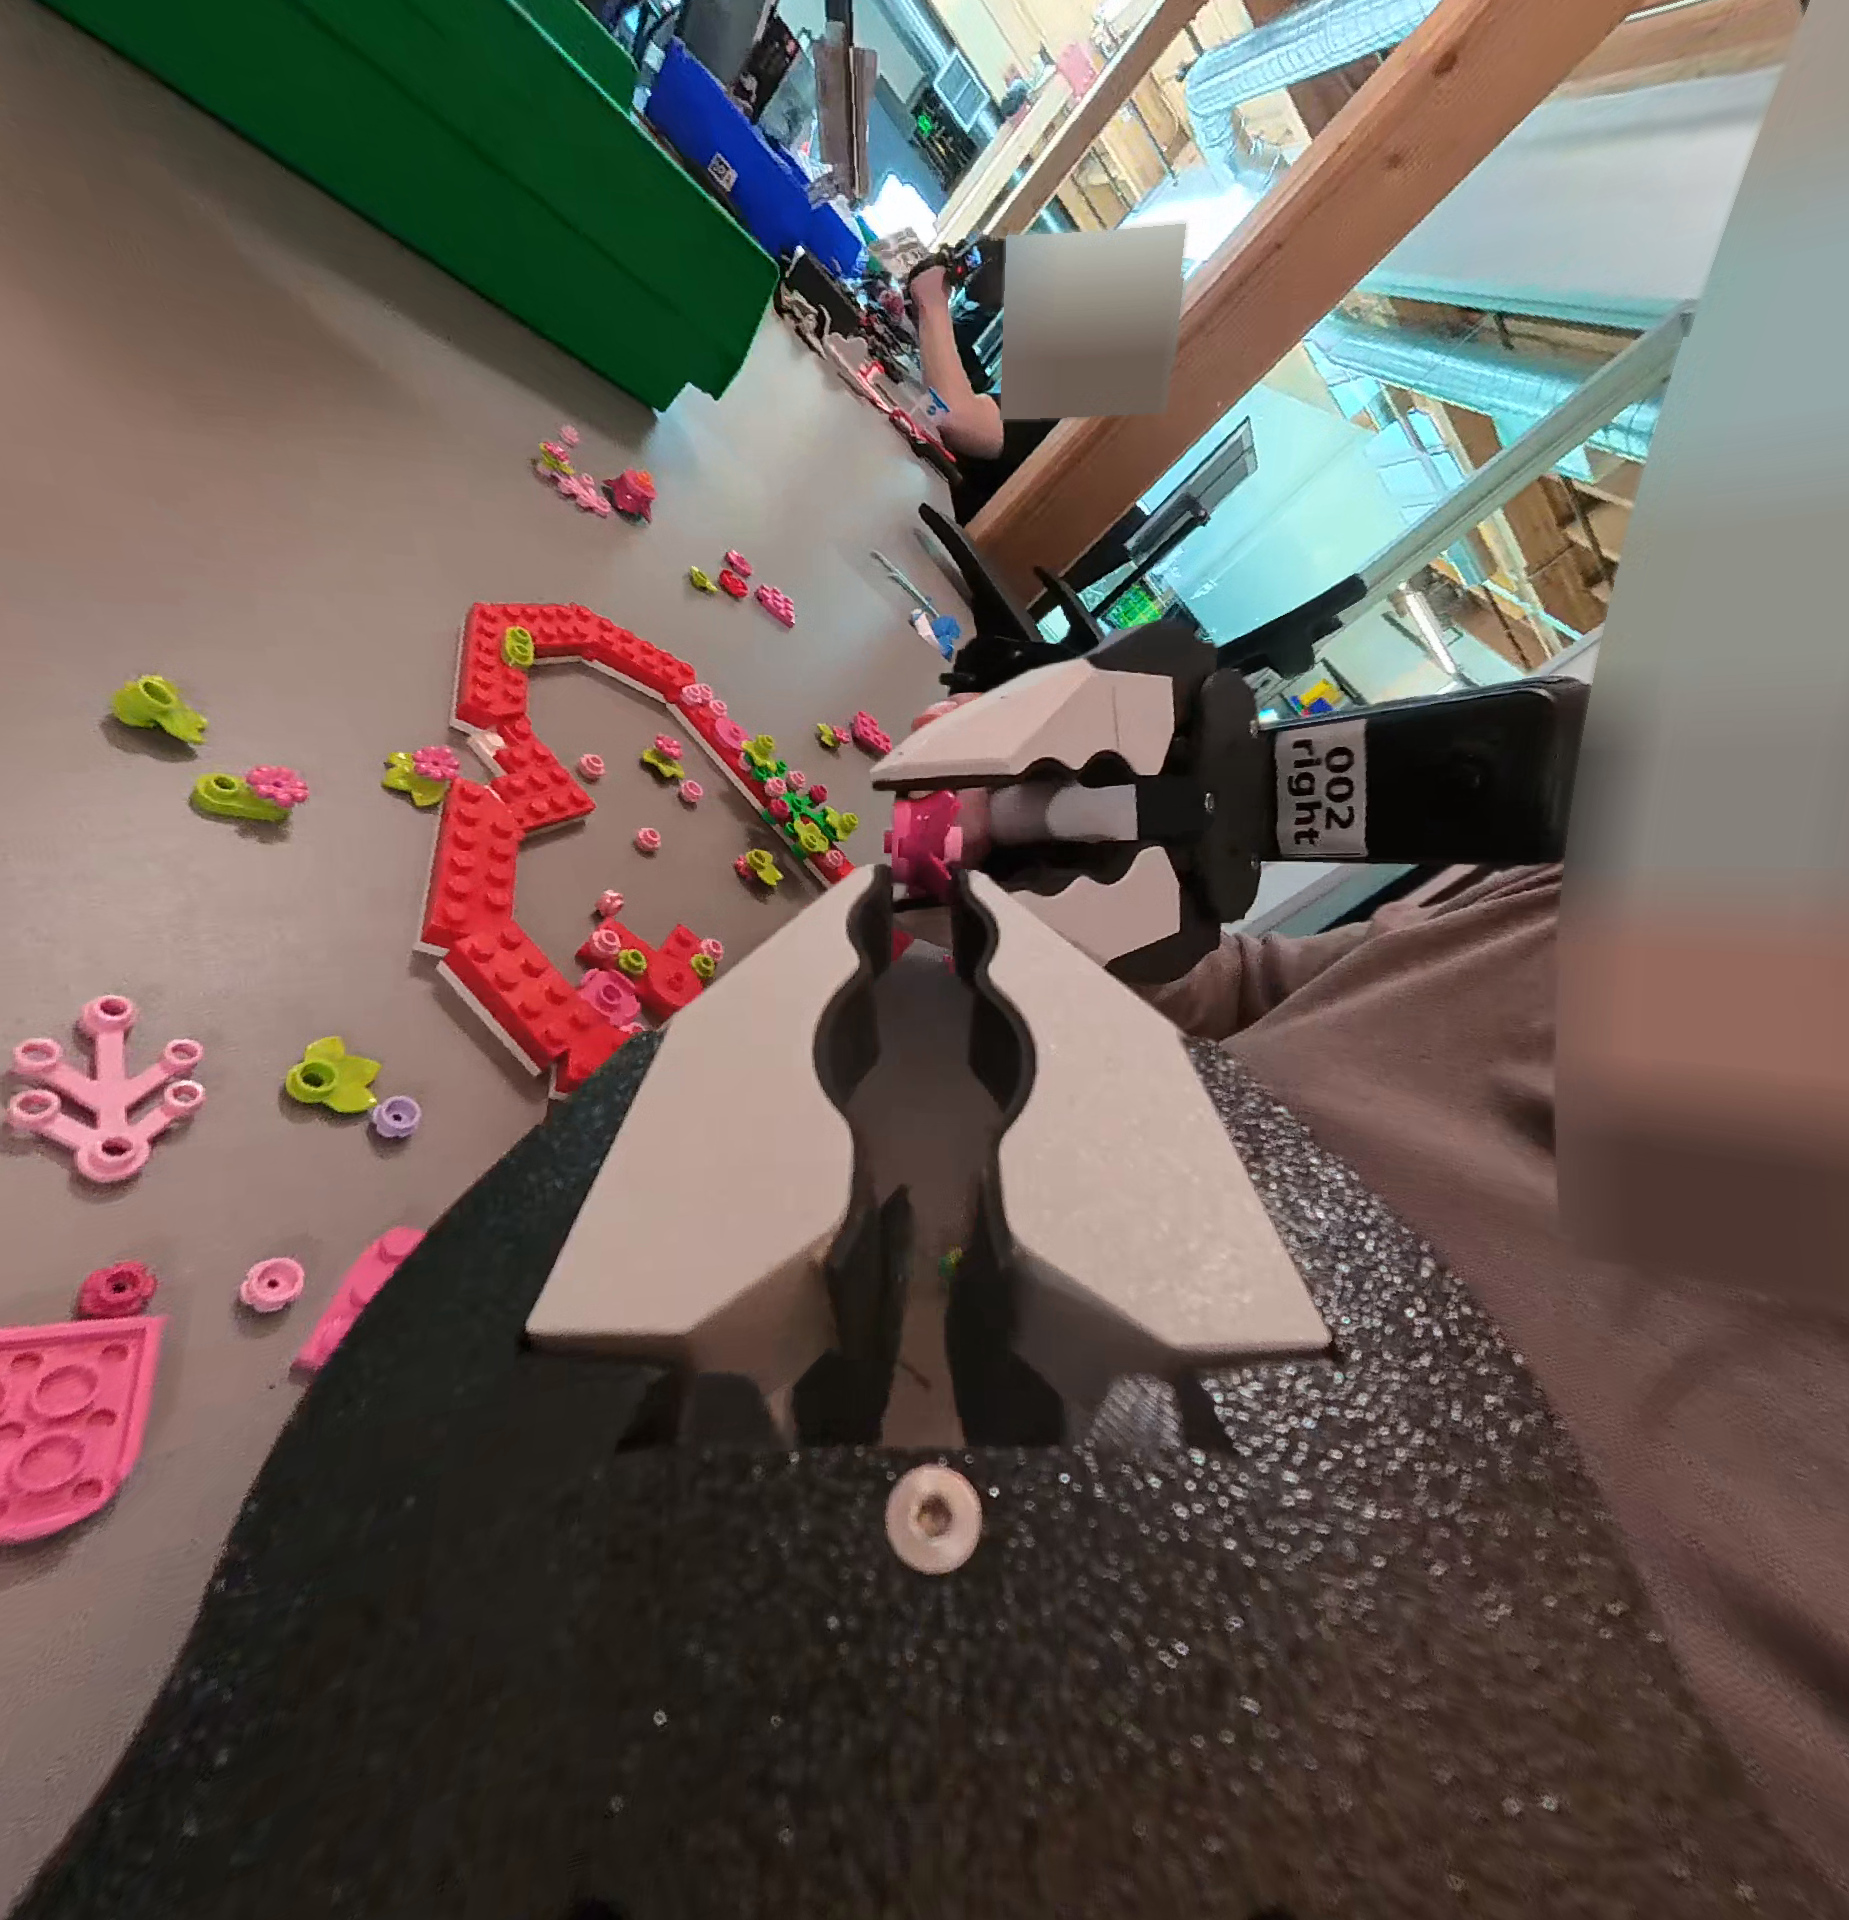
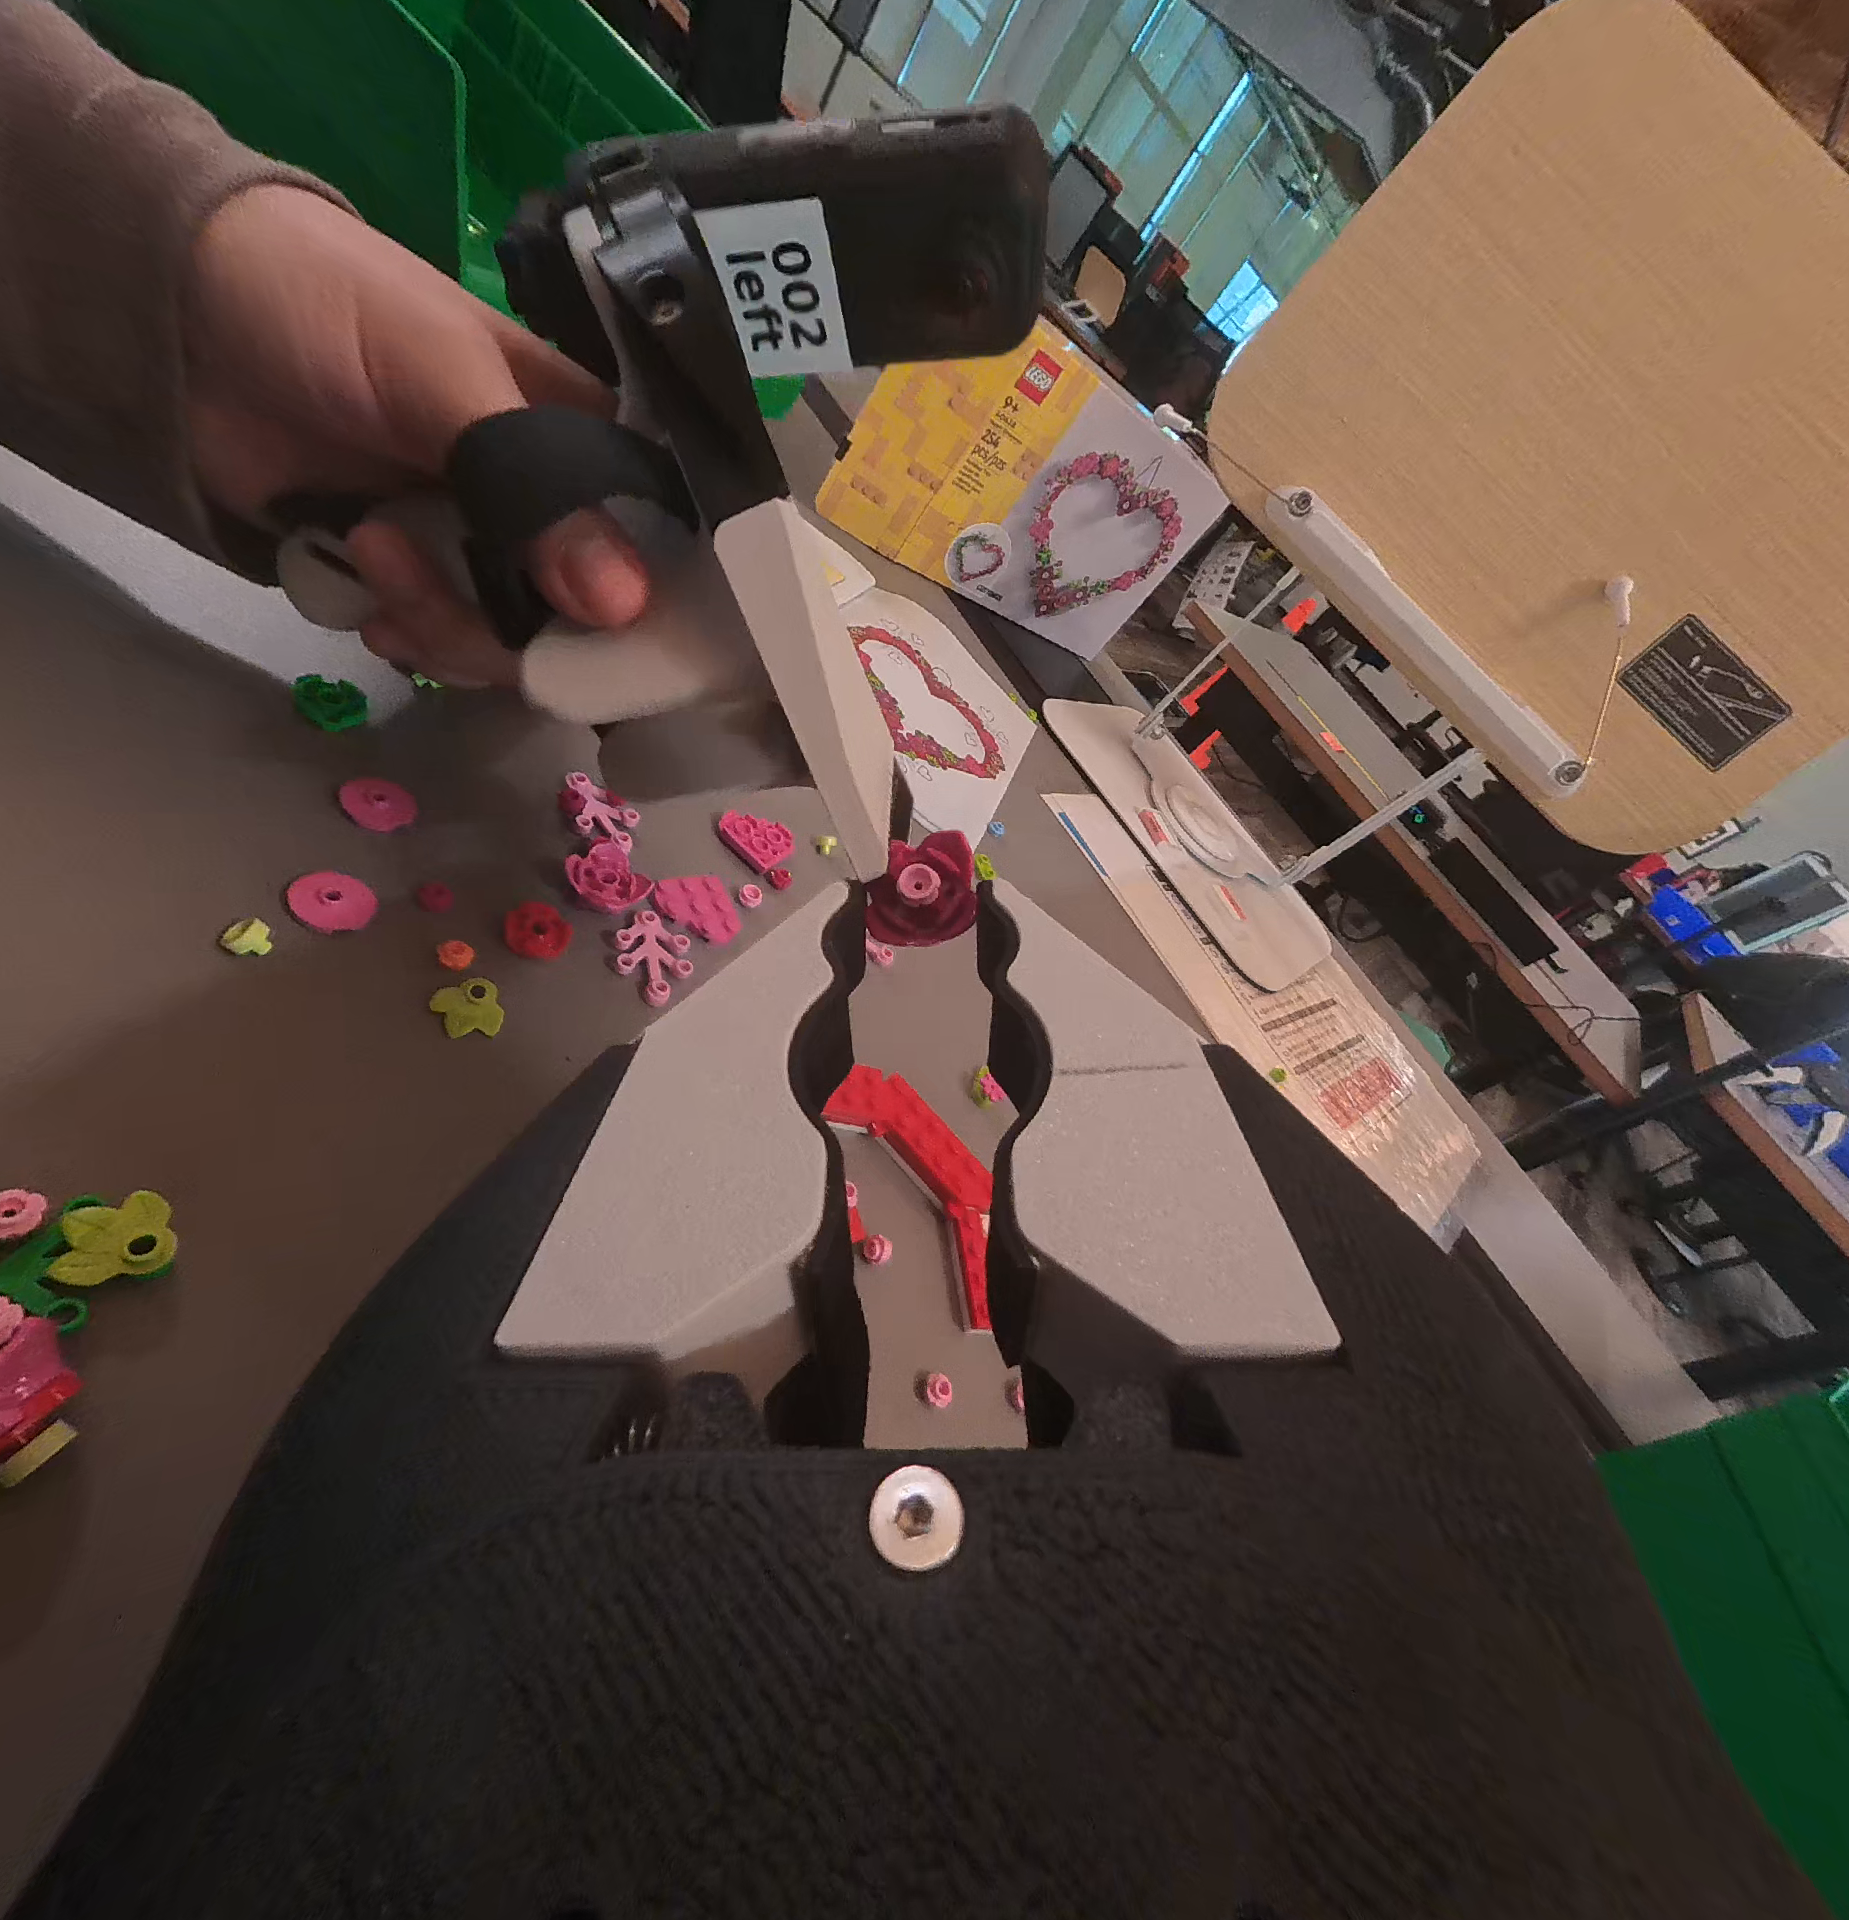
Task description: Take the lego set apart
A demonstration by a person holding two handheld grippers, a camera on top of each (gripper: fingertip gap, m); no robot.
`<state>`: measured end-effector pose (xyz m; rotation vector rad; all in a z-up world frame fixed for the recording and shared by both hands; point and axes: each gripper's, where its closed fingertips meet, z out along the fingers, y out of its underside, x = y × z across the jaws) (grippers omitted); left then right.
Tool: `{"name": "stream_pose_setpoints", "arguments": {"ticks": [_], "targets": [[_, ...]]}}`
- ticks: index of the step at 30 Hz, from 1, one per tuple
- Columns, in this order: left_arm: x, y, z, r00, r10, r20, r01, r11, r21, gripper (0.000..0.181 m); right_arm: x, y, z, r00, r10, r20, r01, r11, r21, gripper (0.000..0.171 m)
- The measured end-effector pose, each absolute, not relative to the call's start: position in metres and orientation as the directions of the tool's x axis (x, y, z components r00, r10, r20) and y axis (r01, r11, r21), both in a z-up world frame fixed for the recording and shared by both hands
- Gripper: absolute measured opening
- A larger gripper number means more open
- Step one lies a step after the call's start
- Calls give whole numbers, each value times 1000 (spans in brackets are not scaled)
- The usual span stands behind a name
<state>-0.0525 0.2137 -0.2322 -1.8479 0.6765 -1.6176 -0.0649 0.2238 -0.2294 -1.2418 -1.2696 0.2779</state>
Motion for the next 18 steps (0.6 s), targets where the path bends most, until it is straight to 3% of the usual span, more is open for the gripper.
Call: {"name": "stream_pose_setpoints", "arguments": {"ticks": [5, 9, 18], "targets": [[-64, 229, -250, 321, -729, 604, -42, -648, -760, 7, -62, 222, -229, 349, 794, 497, 404, 351, -845, 25], [-63, 229, -260, 382, -740, 554, -109, -631, -768, 7, -63, 222, -245, 290, 785, 547, 500, 363, -786, 13], [-59, 224, -274, 441, -733, 518, -192, -641, -743, 7, -64, 224, -264, 219, 751, 623, 612, 392, -687, 5]]}}
